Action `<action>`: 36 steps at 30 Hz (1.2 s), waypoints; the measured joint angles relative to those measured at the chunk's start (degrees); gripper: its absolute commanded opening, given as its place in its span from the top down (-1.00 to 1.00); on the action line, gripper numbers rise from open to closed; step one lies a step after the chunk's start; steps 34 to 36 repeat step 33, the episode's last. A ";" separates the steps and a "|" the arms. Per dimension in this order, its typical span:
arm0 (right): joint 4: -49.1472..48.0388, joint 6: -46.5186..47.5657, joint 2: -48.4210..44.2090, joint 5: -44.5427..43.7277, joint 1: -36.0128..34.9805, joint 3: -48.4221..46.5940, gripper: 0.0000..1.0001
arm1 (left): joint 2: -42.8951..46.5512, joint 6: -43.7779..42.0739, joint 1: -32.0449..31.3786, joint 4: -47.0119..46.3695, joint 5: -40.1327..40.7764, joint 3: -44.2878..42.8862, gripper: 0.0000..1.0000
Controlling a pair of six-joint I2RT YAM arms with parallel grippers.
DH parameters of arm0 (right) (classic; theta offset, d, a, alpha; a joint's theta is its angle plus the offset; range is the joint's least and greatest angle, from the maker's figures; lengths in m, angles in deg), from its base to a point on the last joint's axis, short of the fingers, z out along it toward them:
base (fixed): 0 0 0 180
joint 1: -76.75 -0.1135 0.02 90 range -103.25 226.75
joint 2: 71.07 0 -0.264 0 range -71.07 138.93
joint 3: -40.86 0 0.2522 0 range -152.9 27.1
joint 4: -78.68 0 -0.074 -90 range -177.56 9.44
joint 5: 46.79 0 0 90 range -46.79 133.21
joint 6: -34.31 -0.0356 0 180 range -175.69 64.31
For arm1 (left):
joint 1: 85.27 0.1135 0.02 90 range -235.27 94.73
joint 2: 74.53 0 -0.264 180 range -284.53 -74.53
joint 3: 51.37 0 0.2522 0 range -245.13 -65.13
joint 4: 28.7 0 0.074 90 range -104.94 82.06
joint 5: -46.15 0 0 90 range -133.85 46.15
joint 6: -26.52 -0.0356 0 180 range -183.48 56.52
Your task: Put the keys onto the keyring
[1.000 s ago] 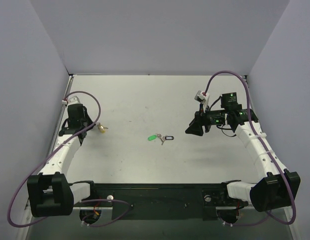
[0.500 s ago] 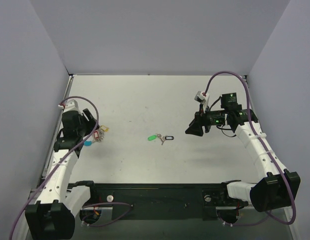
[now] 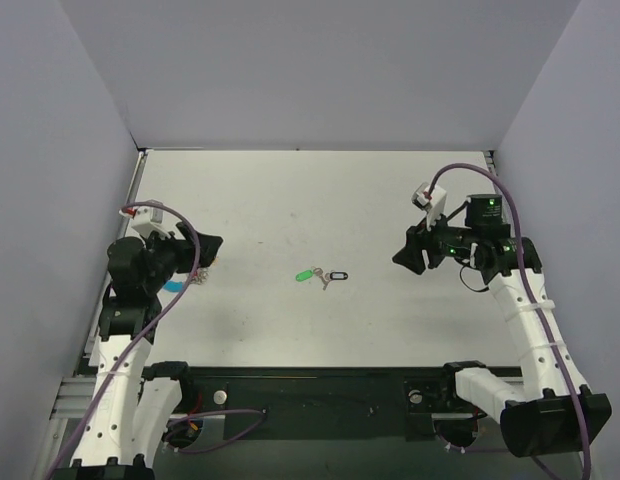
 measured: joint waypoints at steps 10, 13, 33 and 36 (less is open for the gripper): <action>3.72 -4.72 -4.44 -12.13 9.20 -4.92 -0.16 | 1.27 -3.45 -5.64 3.74 -3.02 -4.37 -0.69; 2.01 -11.08 -5.97 -15.89 11.06 -6.54 -0.24 | 3.21 -5.88 -7.67 4.68 -0.44 -4.48 -0.72; -5.86 -31.85 -12.07 -25.73 12.31 -0.83 -0.50 | 10.82 -11.21 -13.16 5.86 6.88 -2.25 -0.76; -5.86 -31.85 -12.07 -25.73 12.31 -0.83 -0.50 | 10.82 -11.21 -13.16 5.86 6.88 -2.25 -0.76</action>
